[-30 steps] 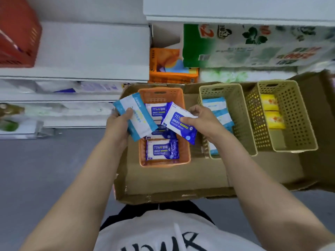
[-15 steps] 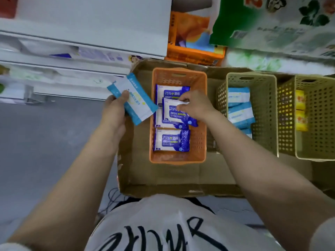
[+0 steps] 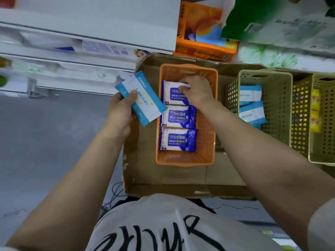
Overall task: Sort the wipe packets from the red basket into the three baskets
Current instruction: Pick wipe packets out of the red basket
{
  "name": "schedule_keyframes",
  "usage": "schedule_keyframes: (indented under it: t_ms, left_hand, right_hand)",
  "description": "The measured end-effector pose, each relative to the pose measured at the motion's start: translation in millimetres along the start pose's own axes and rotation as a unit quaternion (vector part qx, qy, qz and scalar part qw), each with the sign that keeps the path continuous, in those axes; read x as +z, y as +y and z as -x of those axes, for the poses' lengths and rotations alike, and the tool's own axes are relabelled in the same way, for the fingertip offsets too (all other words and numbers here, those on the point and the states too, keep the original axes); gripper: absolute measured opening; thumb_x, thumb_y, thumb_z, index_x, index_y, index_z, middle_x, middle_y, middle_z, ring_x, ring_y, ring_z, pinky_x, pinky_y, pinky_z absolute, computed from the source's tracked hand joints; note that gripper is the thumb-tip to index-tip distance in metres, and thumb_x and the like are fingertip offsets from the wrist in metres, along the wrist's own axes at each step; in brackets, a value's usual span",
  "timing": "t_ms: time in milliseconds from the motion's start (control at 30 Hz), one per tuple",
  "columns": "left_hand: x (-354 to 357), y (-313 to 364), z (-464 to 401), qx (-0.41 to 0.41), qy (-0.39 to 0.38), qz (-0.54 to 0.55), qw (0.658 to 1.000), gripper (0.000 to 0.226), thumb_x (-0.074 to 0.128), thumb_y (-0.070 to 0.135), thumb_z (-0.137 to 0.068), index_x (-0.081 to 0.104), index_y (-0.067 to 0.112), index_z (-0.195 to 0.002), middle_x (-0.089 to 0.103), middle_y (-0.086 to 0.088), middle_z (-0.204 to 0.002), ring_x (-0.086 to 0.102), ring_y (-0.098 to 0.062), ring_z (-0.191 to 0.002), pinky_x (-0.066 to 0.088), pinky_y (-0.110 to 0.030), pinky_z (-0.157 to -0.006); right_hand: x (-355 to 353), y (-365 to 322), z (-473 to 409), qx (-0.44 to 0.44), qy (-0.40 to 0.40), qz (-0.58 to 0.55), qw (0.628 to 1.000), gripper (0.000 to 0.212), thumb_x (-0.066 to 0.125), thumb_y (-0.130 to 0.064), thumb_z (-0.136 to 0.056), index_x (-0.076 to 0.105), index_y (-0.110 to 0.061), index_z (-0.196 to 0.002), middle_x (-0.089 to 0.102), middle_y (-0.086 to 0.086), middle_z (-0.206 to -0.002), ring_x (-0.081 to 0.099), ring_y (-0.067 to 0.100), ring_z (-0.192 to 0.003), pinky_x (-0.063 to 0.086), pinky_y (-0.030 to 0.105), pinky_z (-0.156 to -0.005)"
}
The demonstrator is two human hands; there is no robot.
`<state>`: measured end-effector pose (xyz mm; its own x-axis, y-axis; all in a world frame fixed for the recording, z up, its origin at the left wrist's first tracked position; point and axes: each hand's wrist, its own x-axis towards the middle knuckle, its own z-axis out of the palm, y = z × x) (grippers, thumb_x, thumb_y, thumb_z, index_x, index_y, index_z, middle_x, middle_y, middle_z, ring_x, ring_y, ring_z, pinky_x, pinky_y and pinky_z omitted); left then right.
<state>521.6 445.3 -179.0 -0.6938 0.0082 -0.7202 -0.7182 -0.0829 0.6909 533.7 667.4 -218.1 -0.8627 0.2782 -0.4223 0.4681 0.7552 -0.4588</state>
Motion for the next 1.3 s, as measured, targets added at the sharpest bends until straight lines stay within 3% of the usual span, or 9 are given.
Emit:
schedule_keyframes:
  t_ms: [200,433,600,667,733,867,1000,1167,1300]
  left_hand:
    - [-4.6,-1.9,3.6,0.007,-0.006,0.0,1.0,0.027,0.059,0.02,-0.098,0.058,0.012,-0.124,0.072,0.0,-0.11,0.072,-0.012,-0.096,0.059,-0.03,-0.078]
    - [-0.1,-5.6,9.6,-0.005,-0.037,0.007,0.999,0.034,0.061,0.017,-0.097,0.055,0.011,-0.13,0.069,-0.004,-0.12,0.07,-0.017,-0.105,0.06,-0.034,-0.08]
    - [7.7,-10.5,16.4,-0.009,-0.089,-0.008,0.996,0.028,0.066,0.012,-0.093,0.06,0.011,-0.12,0.072,-0.006,-0.115,0.072,-0.016,-0.099,0.06,-0.034,-0.077]
    - [15.0,-12.5,19.3,-0.006,-0.112,-0.012,0.994,0.028,0.067,0.011,-0.091,0.062,0.008,-0.119,0.073,-0.009,-0.114,0.073,-0.019,-0.099,0.059,-0.033,-0.076]
    - [24.0,-13.2,23.9,-0.003,-0.135,-0.013,0.991,0.028,0.067,0.013,-0.091,0.063,0.008,-0.119,0.073,-0.01,-0.114,0.072,-0.022,-0.101,0.059,-0.033,-0.076]
    - [42.1,-11.7,34.2,-0.008,-0.165,-0.026,0.986,0.028,0.067,0.022,-0.093,0.065,0.005,-0.115,0.076,-0.009,-0.104,0.073,-0.022,-0.096,0.058,-0.032,-0.075]
    - [63.4,-14.8,48.3,-0.01,-0.195,-0.047,0.98,0.031,0.067,0.018,-0.093,0.062,0.004,-0.12,0.074,-0.012,-0.107,0.074,-0.023,-0.094,0.059,-0.029,-0.07]
    - [103.9,-32.0,73.1,-0.011,-0.242,-0.082,0.967,0.035,0.066,0.009,-0.093,0.056,0.005,-0.126,0.072,-0.012,-0.113,0.072,-0.023,-0.099,0.059,-0.031,-0.08]
    - [156.4,-58.4,87.5,0.026,-0.229,-0.15,0.961,0.02,0.062,0.009,-0.095,0.055,0.01,-0.114,0.066,-0.007,-0.103,0.068,-0.017,-0.091,0.055,-0.029,-0.083]
  right_hand:
    - [19.3,7.0,18.5,-0.071,0.141,0.088,0.983,0.042,0.068,-0.025,-0.09,0.06,-0.024,-0.13,0.056,0.002,-0.135,0.043,0.024,-0.131,0.042,0.04,-0.105]
    - [34.3,11.3,14.3,-0.013,-0.004,0.098,0.995,0.054,0.069,-0.029,-0.09,0.051,-0.027,-0.14,0.048,0.005,-0.141,0.041,0.025,-0.133,0.034,0.037,-0.111]
    - [-8.7,-21.4,31.0,0.013,0.034,-0.15,0.988,0.034,0.059,-0.034,-0.097,0.062,-0.023,-0.129,0.062,-0.004,-0.132,0.057,0.011,-0.119,0.039,0.021,-0.096]
    - [-33.2,-41.4,53.9,0.04,-0.05,-0.322,0.944,0.022,0.061,-0.036,-0.096,0.066,-0.027,-0.116,0.069,-0.007,-0.117,0.065,0.007,-0.103,0.051,0.022,-0.085]
    - [-43.2,-46.1,73.5,0.045,-0.107,-0.375,0.92,0.01,0.07,-0.026,-0.091,0.067,-0.029,-0.1,0.072,-0.006,-0.098,0.071,0.008,-0.087,0.059,0.024,-0.074]
    - [-44.4,-23.4,96.8,0.113,-0.023,-0.418,0.901,0.021,0.079,-0.01,-0.081,0.067,-0.009,-0.1,0.072,0.013,-0.095,0.07,0.018,-0.076,0.058,0.03,-0.069]
    - [-52.0,0.1,124.1,0.119,0.006,-0.467,0.876,0.031,0.076,-0.007,-0.083,0.065,0.003,-0.111,0.071,0.01,-0.091,0.067,0.011,-0.069,0.057,0.022,-0.063]
    - [-82.9,47.7,145.0,0.101,0.043,-0.396,0.912,0.02,0.082,-0.016,-0.078,0.07,-0.012,-0.094,0.072,0.007,-0.095,0.069,0.015,-0.079,0.055,0.028,-0.069]
    - [-124.6,105.5,151.3,0.12,0.157,-0.418,0.887,0.017,0.08,-0.012,-0.08,0.066,-0.02,-0.083,0.07,0.006,-0.09,0.065,0.012,-0.072,0.054,0.028,-0.069]
